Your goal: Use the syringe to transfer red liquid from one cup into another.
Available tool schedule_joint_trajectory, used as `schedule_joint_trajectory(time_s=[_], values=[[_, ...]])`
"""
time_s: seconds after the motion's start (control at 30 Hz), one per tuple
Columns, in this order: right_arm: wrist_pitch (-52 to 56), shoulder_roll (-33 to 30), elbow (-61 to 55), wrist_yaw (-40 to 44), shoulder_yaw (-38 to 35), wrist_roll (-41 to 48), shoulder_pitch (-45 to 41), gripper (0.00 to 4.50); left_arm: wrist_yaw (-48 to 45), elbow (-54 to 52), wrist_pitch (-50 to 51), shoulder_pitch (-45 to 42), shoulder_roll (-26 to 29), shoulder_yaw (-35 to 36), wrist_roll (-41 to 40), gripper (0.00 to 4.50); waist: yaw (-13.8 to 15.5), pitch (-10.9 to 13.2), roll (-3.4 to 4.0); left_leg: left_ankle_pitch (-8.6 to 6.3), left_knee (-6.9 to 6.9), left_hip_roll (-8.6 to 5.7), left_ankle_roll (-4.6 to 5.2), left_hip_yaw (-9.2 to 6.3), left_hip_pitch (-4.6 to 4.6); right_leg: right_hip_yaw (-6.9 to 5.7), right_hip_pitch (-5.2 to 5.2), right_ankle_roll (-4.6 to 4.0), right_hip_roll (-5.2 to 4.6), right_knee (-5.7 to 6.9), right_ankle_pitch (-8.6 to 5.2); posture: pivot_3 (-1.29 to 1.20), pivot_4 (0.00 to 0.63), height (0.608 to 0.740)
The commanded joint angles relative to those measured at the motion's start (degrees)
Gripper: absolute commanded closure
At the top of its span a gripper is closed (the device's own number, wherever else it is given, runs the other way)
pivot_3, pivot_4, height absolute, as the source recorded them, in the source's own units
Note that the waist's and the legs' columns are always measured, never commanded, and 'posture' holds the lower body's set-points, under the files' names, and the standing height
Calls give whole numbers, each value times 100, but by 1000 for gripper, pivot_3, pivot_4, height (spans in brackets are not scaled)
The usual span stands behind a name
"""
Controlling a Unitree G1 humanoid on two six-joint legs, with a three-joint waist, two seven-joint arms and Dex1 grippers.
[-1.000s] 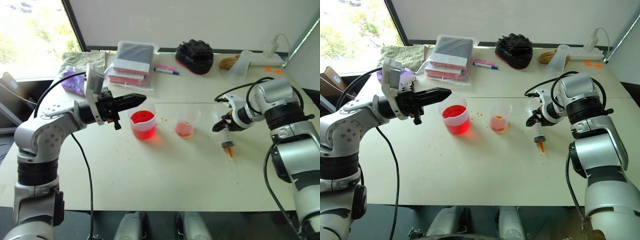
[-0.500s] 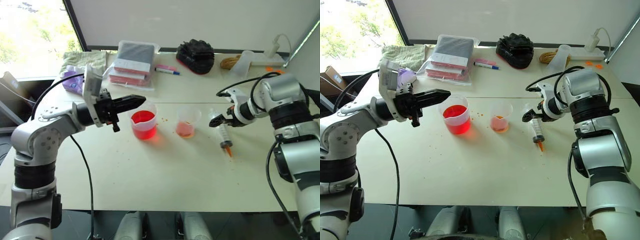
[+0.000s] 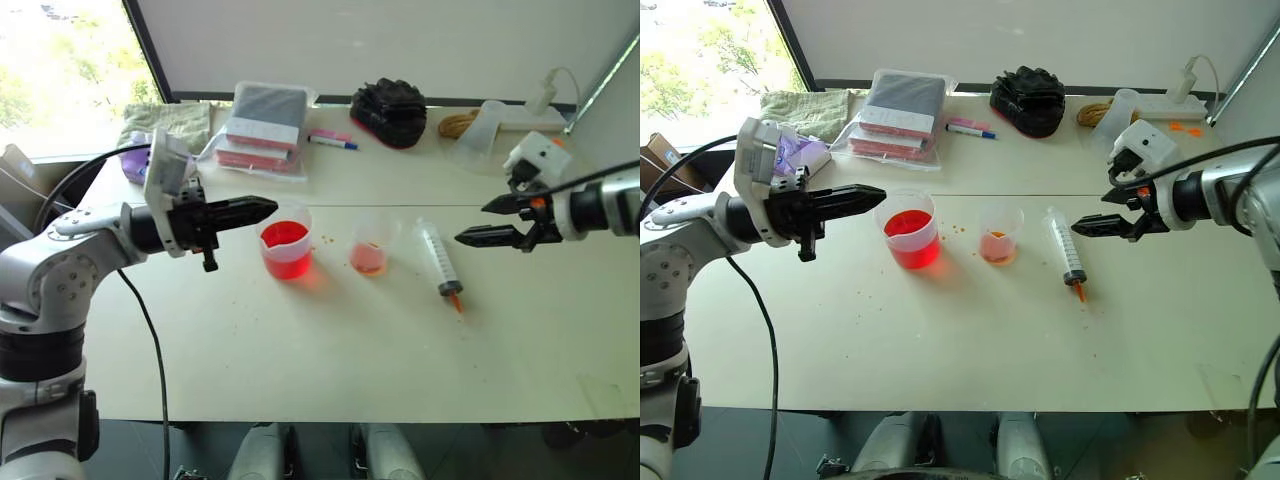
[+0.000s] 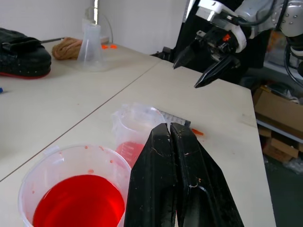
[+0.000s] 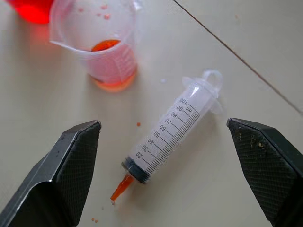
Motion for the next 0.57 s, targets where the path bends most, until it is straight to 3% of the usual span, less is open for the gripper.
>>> schedule_joint_trajectory(time_s=[0.03,0.2,0.57], values=[[-775,65,-734,325,-955,283,743,35,-263,-100,-113,106,209,46,26,4500,7,0,0,0,2,0,0,2,3,2,2,0,-1,2,0,0,150,740],[-1224,-201,-1210,859,-1435,393,1904,35,-533,-47,-222,171,456,-8,203,4500,43,2,-3,0,6,-1,0,-1,3,0,8,-1,-5,-2,0,0,150,740],[-1333,-133,-1308,821,-1645,591,2140,35,-813,-119,-337,547,694,-88,369,4500,11,2,-3,0,3,1,-1,-3,9,1,9,-20,-13,-3,-11,0,150,740]])
